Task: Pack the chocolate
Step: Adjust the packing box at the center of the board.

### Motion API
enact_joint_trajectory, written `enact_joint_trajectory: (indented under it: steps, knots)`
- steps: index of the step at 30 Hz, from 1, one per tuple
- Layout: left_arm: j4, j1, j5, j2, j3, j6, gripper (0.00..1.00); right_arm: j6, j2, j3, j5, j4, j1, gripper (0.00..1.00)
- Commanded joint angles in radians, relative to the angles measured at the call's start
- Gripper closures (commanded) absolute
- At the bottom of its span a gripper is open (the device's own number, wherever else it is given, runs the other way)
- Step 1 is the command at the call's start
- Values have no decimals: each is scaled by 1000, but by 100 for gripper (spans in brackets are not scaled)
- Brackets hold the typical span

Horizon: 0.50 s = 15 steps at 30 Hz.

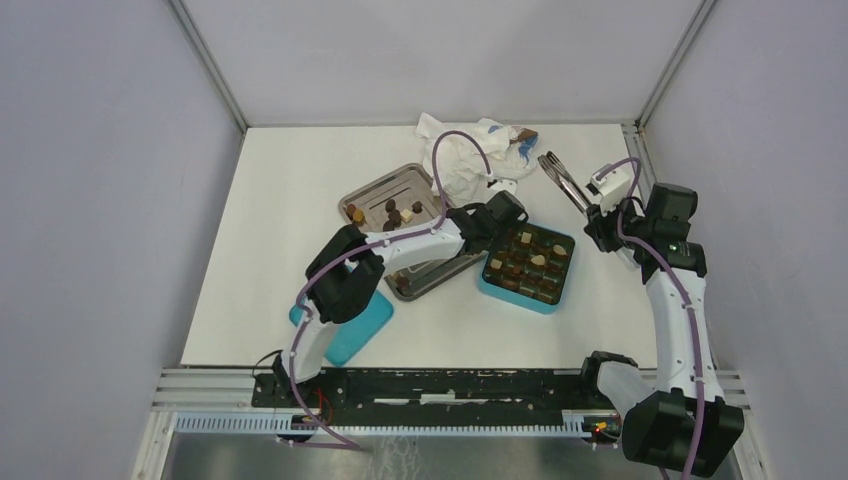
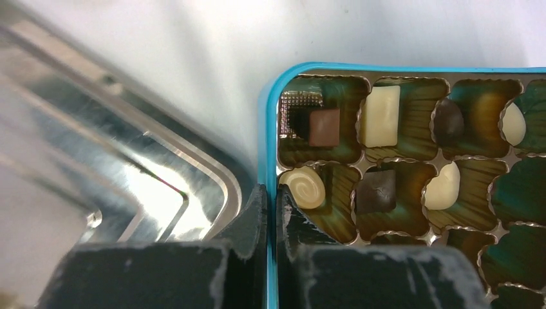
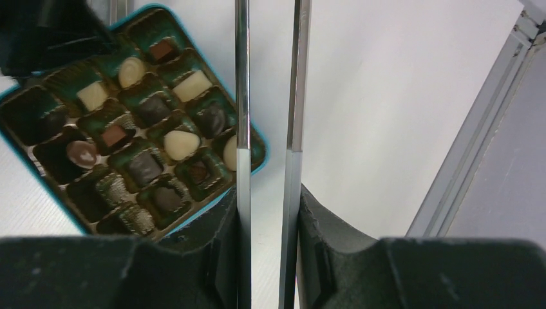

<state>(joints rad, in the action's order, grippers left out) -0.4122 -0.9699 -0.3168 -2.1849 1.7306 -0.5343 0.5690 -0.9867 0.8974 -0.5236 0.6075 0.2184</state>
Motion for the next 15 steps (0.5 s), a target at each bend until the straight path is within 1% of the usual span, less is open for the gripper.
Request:
enact_joint_trajectory:
  steps: [1, 5, 8, 12, 15]
  knots:
    - [249, -38, -145, 259, -155, 134, 98, -6, -8, 101, -35, -29, 12, 92]
    - [503, -60, -213, 438, -390, 227, 98, -11, -20, 142, -59, -16, 12, 92]
    - [620, -77, -239, 531, -521, 272, 98, -14, -27, 151, -69, -14, 12, 92]
    - [719, -109, -276, 630, -638, 320, 98, -17, -29, 145, -73, -15, 12, 92]
    - [740, -124, -294, 679, -691, 337, 98, -17, -31, 142, -82, -14, 13, 92]
